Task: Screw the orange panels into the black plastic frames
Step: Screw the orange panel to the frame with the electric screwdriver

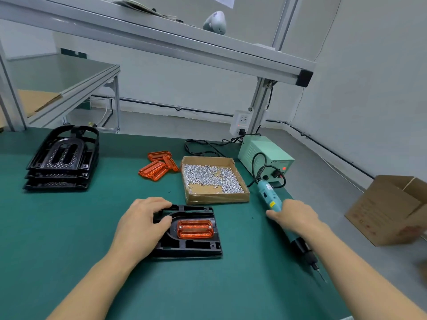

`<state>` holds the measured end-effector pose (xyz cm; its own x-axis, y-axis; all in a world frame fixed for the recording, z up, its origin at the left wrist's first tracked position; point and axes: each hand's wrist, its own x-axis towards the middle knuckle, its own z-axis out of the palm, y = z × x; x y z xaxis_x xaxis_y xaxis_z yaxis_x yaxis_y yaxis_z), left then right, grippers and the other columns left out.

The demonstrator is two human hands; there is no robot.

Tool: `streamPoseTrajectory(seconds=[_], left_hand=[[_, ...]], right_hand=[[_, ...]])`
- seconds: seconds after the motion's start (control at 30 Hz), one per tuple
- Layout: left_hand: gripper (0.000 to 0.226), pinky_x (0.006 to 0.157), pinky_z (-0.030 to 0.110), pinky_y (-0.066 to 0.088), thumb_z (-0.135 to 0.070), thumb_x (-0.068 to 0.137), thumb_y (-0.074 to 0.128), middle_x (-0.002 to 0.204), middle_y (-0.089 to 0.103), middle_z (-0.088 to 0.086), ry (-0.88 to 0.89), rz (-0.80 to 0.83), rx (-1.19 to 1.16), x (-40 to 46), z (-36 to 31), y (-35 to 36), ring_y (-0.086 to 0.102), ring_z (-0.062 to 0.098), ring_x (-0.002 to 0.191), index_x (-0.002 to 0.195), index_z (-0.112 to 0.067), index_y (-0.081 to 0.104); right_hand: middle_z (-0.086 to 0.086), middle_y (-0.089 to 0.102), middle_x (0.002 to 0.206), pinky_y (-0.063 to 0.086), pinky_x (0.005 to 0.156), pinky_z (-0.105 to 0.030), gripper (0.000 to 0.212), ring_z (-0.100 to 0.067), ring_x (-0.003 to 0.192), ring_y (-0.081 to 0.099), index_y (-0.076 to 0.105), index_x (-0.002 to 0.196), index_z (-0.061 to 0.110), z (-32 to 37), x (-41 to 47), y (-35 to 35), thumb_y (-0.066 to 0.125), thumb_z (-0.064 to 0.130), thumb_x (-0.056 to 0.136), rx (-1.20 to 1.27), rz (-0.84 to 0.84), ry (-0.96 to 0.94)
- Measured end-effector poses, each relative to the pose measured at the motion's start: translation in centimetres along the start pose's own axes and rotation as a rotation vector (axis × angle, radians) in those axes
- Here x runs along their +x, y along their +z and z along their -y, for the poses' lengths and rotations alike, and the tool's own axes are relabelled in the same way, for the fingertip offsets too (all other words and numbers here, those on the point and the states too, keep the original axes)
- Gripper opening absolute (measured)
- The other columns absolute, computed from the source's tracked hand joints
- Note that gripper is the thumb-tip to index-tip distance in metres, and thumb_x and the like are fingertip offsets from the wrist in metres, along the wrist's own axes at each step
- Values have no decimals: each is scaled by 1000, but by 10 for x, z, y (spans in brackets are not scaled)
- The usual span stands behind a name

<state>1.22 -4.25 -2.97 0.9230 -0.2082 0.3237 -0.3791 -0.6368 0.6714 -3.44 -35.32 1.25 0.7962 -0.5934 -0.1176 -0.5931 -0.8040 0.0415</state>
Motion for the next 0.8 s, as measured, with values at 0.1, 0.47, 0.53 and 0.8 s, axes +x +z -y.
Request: streamPoseTrajectory(seconds=[0.1, 0.47, 0.53, 0.8], left_hand=[[28, 91, 27, 36, -19, 86, 64, 117, 61, -17, -1, 3, 2, 0, 1, 0, 46, 10, 114, 113, -22, 69], [29, 92, 24, 34, -19, 86, 64, 119, 61, -15, -14, 11, -24, 0, 1, 0, 46, 8, 114, 114, -23, 68], [29, 93, 23, 34, -19, 86, 64, 120, 61, -15, -19, 16, -27, 0, 1, 0, 46, 8, 114, 115, -23, 68], [31, 99, 25, 37, -18, 86, 65, 121, 60, -16, -36, 52, -66, -1, 1, -3, 50, 9, 114, 115, -25, 67]], right_hand=[[4, 47, 72, 32, 50, -24, 39, -16, 67, 49, 46, 84, 17, 7, 1, 0, 49, 56, 92, -83, -37, -6], [2, 53, 82, 38, 60, -27, 62, -22, 81, 55, 53, 98, 17, 7, -2, -2, 35, 75, 88, -87, -76, 6], [-2, 55, 95, 38, 62, -29, 62, -25, 87, 56, 54, 110, 15, 11, -8, -10, 36, 71, 90, -106, -196, -27], [5, 59, 119, 41, 95, -31, 43, -14, 112, 51, 58, 128, 22, 65, -43, -21, 56, 46, 93, 261, -209, -702]])
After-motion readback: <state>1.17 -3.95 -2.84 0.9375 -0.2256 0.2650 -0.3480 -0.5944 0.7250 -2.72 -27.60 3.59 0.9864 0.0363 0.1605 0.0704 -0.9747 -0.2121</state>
